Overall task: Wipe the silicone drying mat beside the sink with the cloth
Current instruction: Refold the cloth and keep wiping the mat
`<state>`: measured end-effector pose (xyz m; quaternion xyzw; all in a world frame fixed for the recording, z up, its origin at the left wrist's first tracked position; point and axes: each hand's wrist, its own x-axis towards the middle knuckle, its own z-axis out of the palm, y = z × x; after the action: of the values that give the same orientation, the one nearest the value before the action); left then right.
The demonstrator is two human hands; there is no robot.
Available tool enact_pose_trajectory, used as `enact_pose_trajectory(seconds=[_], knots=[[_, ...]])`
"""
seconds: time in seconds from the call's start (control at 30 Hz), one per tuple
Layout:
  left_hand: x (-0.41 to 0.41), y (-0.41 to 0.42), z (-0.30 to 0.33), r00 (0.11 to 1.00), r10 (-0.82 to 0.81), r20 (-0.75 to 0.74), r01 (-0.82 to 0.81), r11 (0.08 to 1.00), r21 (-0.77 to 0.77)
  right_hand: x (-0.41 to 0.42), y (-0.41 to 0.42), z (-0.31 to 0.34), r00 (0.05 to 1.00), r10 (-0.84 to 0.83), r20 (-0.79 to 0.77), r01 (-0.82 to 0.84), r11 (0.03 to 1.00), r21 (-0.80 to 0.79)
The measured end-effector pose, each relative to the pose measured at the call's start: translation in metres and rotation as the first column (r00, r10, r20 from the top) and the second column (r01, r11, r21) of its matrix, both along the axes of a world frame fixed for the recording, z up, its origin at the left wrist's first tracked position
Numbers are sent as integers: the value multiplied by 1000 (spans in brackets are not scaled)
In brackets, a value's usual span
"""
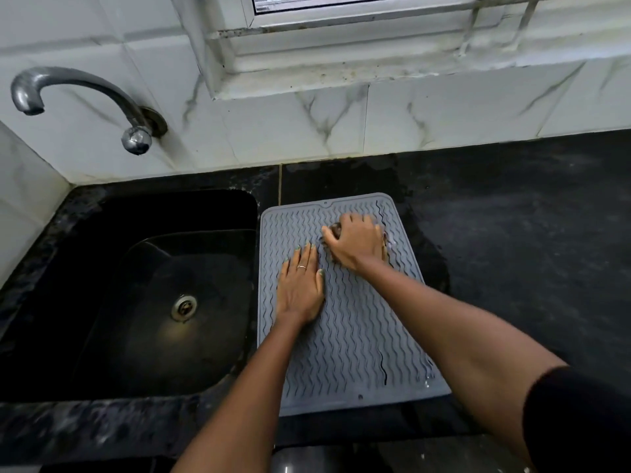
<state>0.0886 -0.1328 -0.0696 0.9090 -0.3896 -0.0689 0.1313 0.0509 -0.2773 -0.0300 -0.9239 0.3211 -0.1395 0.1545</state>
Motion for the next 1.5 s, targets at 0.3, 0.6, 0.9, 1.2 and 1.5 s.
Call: enact_pose_trajectory(seconds=[0.3,0.6,0.9,1.2,1.5], knots=[[-8,9,2,1000,-13,-10,13,1000,9,-103,76,-19,991,136,19,-130,976,-174],[-26,21,5,1000,-2,-20,3,1000,26,-128,84,16,985,43,170,-75,980,185],[-41,39,3,1000,0,-24,0,1000,-6,-49,47,4,992,111,-52,-108,992,67],[-43,45,4,998,-39,-39,39,999,5,-175,132,7,987,112,116,-121,990,71],[-64,65,6,998,-52,-30,53,998,23,-102,84,38,978,-121,169,65,950,306]])
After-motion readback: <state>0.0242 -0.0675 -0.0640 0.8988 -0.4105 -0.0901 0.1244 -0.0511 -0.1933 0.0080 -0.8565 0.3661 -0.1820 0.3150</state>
